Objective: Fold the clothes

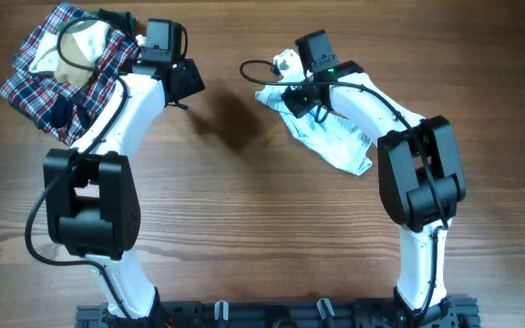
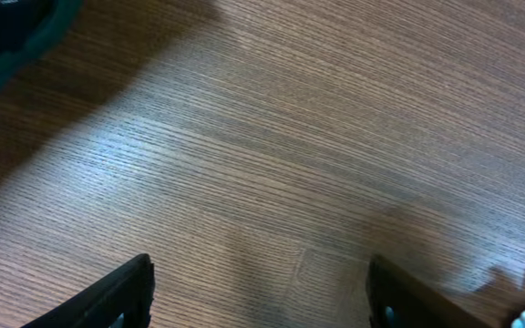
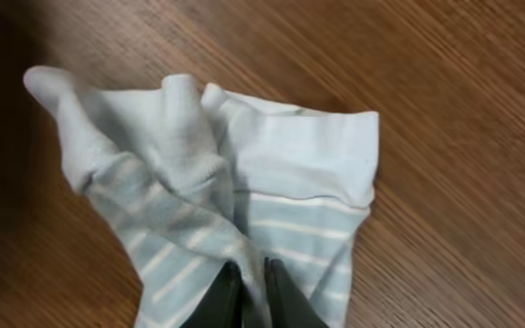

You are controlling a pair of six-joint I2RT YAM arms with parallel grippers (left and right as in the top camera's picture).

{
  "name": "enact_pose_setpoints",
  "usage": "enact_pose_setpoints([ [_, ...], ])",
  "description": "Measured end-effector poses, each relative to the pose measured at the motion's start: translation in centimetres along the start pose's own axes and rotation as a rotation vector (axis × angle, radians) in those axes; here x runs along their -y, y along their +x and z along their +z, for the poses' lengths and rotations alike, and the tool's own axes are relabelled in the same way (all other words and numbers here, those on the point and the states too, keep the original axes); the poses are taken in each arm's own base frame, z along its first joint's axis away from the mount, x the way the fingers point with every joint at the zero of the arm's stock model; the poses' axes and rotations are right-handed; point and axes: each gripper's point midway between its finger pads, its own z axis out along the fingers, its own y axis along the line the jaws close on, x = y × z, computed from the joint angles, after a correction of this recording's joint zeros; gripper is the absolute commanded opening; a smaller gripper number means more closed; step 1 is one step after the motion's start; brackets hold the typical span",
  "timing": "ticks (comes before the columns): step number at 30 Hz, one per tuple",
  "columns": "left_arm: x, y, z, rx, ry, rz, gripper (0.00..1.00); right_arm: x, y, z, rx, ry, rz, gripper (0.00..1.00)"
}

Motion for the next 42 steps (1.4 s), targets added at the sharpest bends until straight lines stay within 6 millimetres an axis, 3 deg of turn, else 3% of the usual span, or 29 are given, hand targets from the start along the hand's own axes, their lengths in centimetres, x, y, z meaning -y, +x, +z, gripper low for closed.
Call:
enact_pose_setpoints([
  [12,0.0,0.0,0.0,0.000,0.000,0.000,0.75,2.2,-0.5,-0.2,0.013,0.120,0.110,0.04],
  [27,0.0,0.0,0.0,0.000,0.000,0.000,0.75,4.5,0.3,-0.7,-0.014,0.257,0.199,0.07],
  [28,0.0,0.0,0.0,0.000,0.000,0.000,0.75,4.5,0.3,-0.7,-0.015,0.261,0.202,0.11],
  [29,0.0,0.0,0.0,0.000,0.000,0.000,0.75,4.6,0.3,-0.7,-0.016,0.265,0.207,0.26],
  [30,0.0,0.0,0.0,0.000,0.000,0.000,0.76,4.6,0.4,-0.7,-0.016,0.269,0.220,0.91],
  [31,0.0,0.0,0.0,0.000,0.000,0.000,0.76,4.7,0.5,-0.7,-0.020,0.274,0.230,1.00],
  [39,0.0,0.0,0.0,0.000,0.000,0.000,0.78,4.5,1.2,-0.8,-0.043,0.276,0.291,1.00],
  [42,0.3,0.1,0.0,-0.007,0.017,0.040,0.78,4.5,1.2,-1.7,-0.038,0.280,0.370,1.00],
])
